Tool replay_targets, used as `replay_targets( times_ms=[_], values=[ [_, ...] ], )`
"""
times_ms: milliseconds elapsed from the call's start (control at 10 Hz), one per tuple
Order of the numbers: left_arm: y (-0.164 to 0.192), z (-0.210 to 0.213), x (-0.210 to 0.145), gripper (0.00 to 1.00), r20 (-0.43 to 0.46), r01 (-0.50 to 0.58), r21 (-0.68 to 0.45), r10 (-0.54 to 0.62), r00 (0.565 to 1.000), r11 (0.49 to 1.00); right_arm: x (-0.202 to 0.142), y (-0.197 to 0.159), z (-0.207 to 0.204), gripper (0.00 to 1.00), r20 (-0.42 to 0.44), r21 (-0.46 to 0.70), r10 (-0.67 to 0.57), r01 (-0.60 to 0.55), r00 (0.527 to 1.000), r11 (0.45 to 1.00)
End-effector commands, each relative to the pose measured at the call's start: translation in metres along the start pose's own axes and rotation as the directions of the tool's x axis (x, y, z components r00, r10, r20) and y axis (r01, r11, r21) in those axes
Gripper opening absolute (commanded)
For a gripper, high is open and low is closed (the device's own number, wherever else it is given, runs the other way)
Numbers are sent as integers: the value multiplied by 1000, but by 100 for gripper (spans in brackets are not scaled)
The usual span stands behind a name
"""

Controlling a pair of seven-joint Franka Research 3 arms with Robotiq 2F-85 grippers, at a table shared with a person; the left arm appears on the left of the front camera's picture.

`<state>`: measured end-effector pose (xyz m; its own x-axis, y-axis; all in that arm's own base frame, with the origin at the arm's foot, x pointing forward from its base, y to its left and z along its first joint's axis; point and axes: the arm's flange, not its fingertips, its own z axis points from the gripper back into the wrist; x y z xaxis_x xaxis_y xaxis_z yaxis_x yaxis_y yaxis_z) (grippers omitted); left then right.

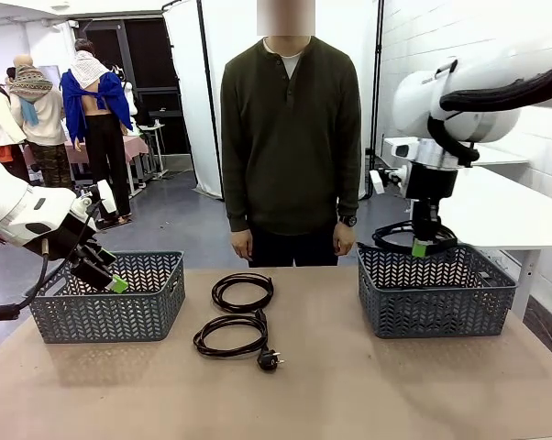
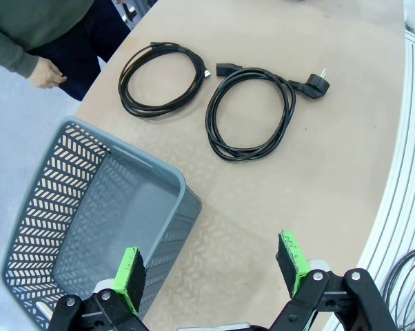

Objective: Organize the cables according to human instructions.
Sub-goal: Pick up a bundle of cables and place it in the basket indicated by the human.

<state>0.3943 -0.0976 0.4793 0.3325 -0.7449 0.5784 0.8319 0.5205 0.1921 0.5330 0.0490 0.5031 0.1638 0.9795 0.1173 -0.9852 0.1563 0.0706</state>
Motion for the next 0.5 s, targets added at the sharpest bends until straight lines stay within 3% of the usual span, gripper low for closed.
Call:
replay_targets(
  times_ms=[0,400],
  values=[
    [-1,0,-4,100,6,-8,-8,8,1000,1000,-21,4,-13,0,28,-22,62,-61,998,998],
    [-1,0,-4,100,6,-8,-8,8,1000,1000,-45,-19,-24,0,20,-42,43,-42,999,998]
  ],
)
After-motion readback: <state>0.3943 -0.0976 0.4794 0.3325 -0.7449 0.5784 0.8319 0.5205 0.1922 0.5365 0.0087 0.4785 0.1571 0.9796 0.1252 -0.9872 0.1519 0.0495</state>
